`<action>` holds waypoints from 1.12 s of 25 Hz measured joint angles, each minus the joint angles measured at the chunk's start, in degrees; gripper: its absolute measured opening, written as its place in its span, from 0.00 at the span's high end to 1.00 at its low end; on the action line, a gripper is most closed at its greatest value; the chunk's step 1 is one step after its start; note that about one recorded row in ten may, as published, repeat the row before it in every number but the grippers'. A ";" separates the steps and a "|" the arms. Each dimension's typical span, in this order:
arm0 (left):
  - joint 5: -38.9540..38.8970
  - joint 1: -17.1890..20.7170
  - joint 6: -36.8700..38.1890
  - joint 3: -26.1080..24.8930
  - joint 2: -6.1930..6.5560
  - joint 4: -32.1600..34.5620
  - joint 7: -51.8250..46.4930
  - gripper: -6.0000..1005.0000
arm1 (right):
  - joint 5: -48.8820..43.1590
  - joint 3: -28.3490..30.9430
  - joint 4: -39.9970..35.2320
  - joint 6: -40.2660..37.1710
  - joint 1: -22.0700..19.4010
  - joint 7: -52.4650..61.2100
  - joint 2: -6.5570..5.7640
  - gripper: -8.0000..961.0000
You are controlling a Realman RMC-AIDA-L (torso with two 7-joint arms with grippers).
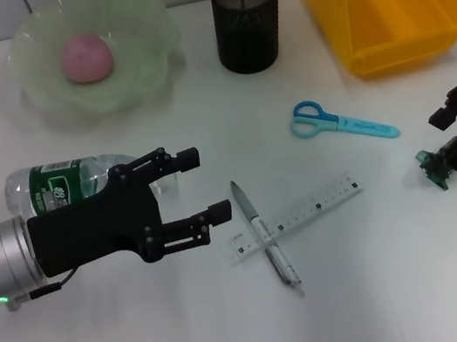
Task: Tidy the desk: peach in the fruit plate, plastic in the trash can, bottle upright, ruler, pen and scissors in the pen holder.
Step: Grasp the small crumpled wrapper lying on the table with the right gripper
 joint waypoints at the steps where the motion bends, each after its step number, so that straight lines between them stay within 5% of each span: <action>1: 0.00 -0.04 -0.10 -0.02 0.00 0.00 0.01 0.17 | -1.34 -1.13 -0.86 1.01 -0.21 0.00 0.68 0.15; 4: 0.02 -0.12 -0.41 -0.03 -0.03 0.00 0.06 0.17 | -5.37 -4.71 -2.24 3.74 -0.71 -0.76 2.47 0.16; 9: 0.07 -0.14 -1.16 -0.07 -0.22 0.01 0.10 0.17 | -6.85 -5.22 -1.89 6.27 -1.13 -2.48 3.19 0.18; 28: 0.07 -0.40 -1.71 -0.23 -0.35 0.08 -0.28 0.17 | -8.61 -11.76 2.94 16.07 -2.79 -5.42 4.16 0.28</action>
